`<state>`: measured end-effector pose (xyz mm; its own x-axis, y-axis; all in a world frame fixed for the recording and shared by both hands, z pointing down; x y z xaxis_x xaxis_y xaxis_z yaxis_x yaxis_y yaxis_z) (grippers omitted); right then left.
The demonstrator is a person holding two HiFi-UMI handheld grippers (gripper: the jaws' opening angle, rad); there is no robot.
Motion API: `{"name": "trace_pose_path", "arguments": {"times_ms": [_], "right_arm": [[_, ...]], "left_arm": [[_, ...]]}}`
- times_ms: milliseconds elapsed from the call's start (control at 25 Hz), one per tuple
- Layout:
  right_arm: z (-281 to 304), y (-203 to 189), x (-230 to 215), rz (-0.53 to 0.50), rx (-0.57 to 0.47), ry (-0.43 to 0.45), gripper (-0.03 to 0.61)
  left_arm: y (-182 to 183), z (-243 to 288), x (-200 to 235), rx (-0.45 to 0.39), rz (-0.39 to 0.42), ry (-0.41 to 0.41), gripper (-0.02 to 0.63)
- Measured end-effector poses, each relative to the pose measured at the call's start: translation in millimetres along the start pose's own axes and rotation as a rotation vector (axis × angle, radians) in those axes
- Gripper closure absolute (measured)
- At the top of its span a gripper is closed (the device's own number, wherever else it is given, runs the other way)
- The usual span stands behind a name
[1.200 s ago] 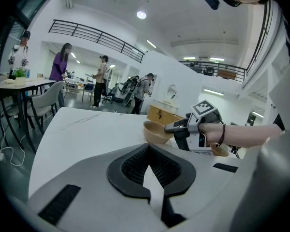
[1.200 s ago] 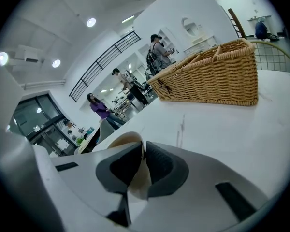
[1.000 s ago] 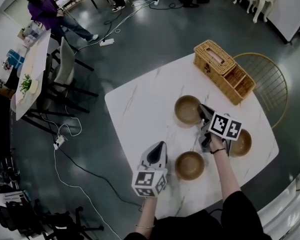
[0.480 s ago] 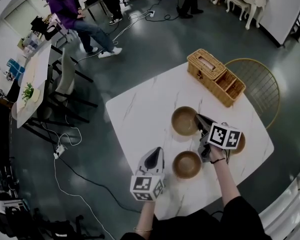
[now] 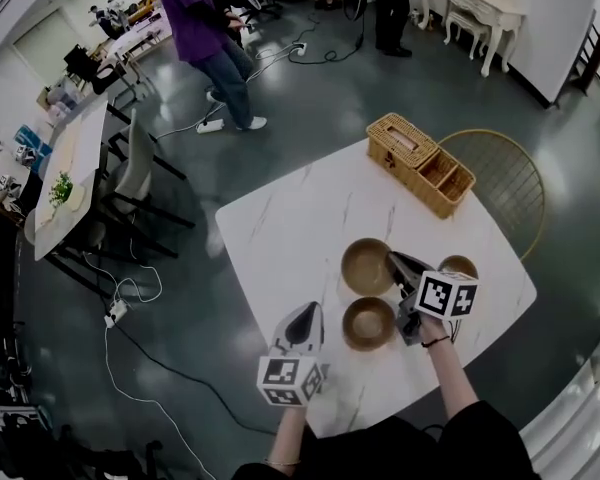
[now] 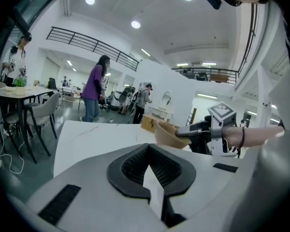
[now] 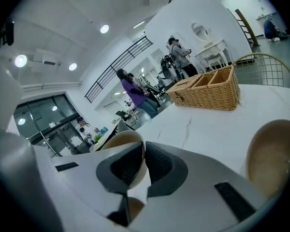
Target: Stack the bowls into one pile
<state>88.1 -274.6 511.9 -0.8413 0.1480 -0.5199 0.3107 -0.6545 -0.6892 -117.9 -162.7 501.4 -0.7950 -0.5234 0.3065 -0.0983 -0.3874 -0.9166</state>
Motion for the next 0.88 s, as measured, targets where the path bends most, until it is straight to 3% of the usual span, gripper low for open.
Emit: {"name": "trace_pose_path", "arguments": {"times_ms": [440,880], "right_arm": [[-34.6,-38.5,7.0,-0.074,0.027,0.012,0.552],[-47.2,-74.6,7.2,-0.187,0.098,-0.044,0.552]], "left_arm": [[-0.3,-22.6,-9.2,-0.020,0.017,-0.014,0.600],[-7.3,-38.0,-13.3,-0.006,0.023,-0.021,0.600]]}}
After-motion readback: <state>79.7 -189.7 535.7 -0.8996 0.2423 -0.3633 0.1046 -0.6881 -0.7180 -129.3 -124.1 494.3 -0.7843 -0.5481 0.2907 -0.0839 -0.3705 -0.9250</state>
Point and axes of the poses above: the fingertips, and each gripper's own axes: z forward along the fingers, x to its left, y out of its top, the point moved 5 cm from there along -z, backward along the fingers, and after that the axes turned 14 degrees about -y, right-handed, at the moved point
